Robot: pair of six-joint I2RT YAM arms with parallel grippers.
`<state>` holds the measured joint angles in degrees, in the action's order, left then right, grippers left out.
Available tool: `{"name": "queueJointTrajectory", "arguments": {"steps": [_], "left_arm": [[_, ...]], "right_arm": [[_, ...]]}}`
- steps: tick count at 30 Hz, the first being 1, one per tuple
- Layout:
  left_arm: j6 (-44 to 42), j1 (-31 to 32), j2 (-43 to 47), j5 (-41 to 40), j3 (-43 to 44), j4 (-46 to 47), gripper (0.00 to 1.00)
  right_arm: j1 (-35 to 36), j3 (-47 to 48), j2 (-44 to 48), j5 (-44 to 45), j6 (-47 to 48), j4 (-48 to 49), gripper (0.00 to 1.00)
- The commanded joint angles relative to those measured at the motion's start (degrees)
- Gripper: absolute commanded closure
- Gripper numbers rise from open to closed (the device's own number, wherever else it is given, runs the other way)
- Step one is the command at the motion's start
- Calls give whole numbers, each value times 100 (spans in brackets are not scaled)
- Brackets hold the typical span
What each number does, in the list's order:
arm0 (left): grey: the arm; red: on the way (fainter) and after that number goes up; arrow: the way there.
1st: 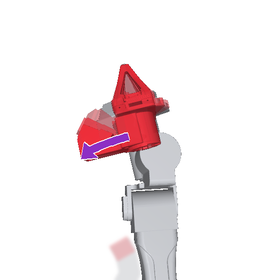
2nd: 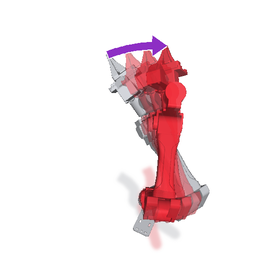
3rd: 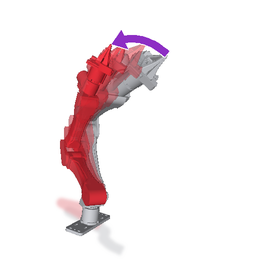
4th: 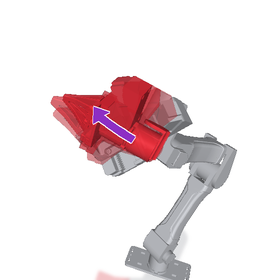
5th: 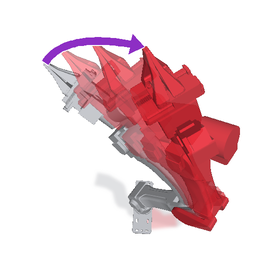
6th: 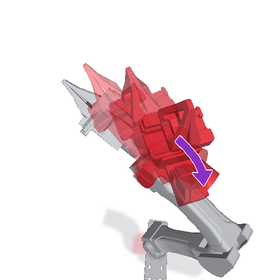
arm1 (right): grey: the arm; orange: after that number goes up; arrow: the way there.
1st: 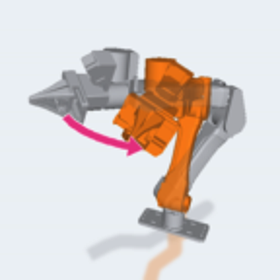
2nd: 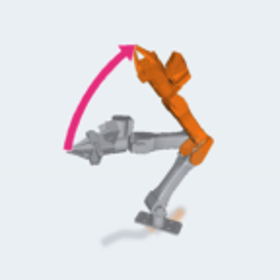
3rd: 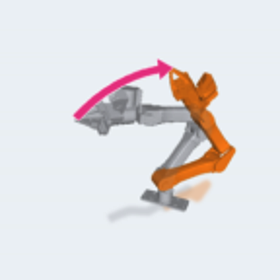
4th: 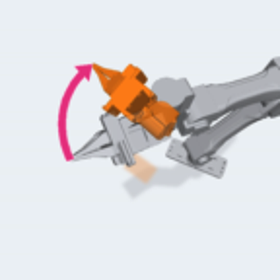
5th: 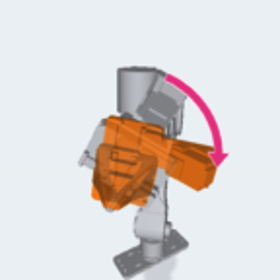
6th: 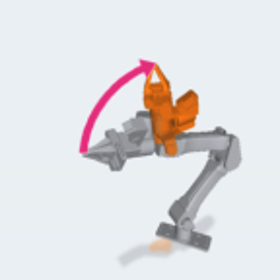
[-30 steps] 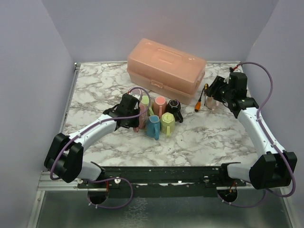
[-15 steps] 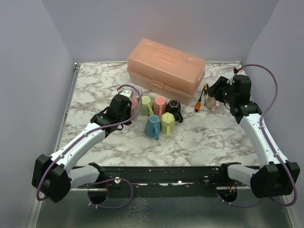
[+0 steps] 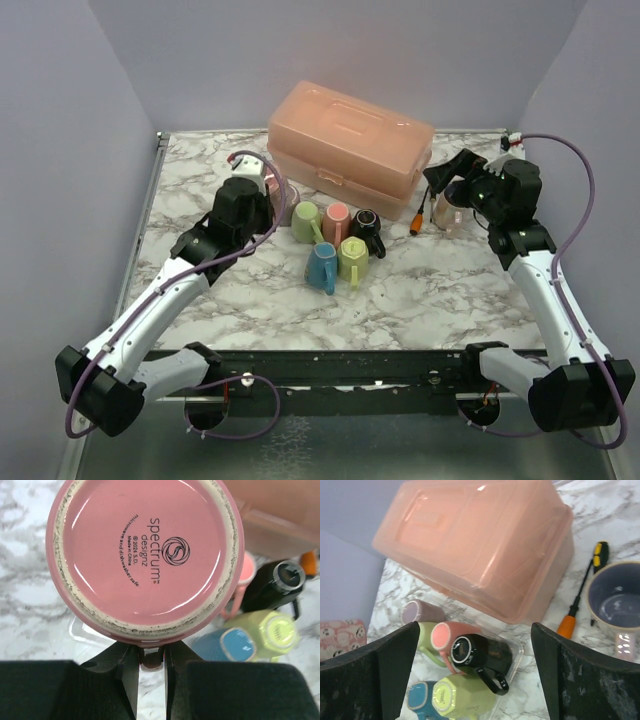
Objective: Turn the mug right side up
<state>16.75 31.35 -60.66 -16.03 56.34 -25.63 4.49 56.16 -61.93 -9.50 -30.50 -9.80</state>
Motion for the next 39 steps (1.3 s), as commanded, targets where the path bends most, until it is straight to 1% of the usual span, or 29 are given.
{"name": "queueJointTrajectory", "arguments": {"steps": [1, 6, 11, 15, 17, 20, 24, 28, 30, 34, 39], "left_arm": [[197, 20, -365, 669, 1092, 1362, 100], [630, 20, -1106, 1961, 1934, 2157, 100], [1292, 20, -1520, 3178, 2414, 3295, 100], [1916, 20, -1729, 4119, 2581, 4317, 100], [2179, 28, -1798, 4457, 2636, 4771, 100], [2508, 29, -1844, 4932, 2631, 5496, 100], [2809, 29, -1903, 5289, 2670, 6123, 100], [3099, 35, -1936, 5505, 2696, 6519, 100], [3175, 37, -1919, 5597, 2703, 6612, 100], [3228, 38, -1860, 5604, 2669, 6681, 100], [3370, 54, -1810, 5543, 2542, 6844, 100]], "right_arm": [[-14, -91, 41, -1191, -417, 906, 3], [5, -331, -22, -2478, -1214, 2562, 3], [155, -523, -61, -3028, -2052, 3967, 3], [362, -456, -203, -3356, -2489, 4805, 3], [503, -401, -299, -3486, -2613, 5157, 3], [778, -191, -471, -3671, -2549, 5383, 4], [1184, 124, -717, -3558, -2512, 5409, 5], [1505, 300, -961, -3409, -2683, 5825, 5], [1605, 416, -1073, -3341, -2848, 6033, 7], [1664, 481, -1171, -3099, -3255, 6623, 16], [1702, 555, -1235, -2856, -3533, 6876, 32]]}}
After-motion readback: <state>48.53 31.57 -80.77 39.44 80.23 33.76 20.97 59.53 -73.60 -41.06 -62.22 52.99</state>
